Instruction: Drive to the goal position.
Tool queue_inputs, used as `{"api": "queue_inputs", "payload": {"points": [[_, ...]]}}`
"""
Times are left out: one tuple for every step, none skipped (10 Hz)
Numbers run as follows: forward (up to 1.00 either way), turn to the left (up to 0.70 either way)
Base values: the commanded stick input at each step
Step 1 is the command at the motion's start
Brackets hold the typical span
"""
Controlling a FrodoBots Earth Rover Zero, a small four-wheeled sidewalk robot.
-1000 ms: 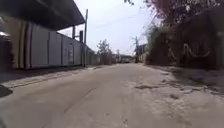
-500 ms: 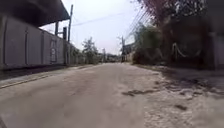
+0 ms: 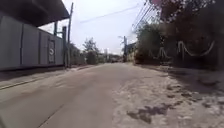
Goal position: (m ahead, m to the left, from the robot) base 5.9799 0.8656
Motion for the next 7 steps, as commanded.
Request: {"api": "queue_inputs", "payload": {"points": [[1.00,0.00],[1.00,0.00],[1.00,0.00],[1.00,0.00],[1.00,0.00],[1.00,0.00],[1.00,0.00]]}}
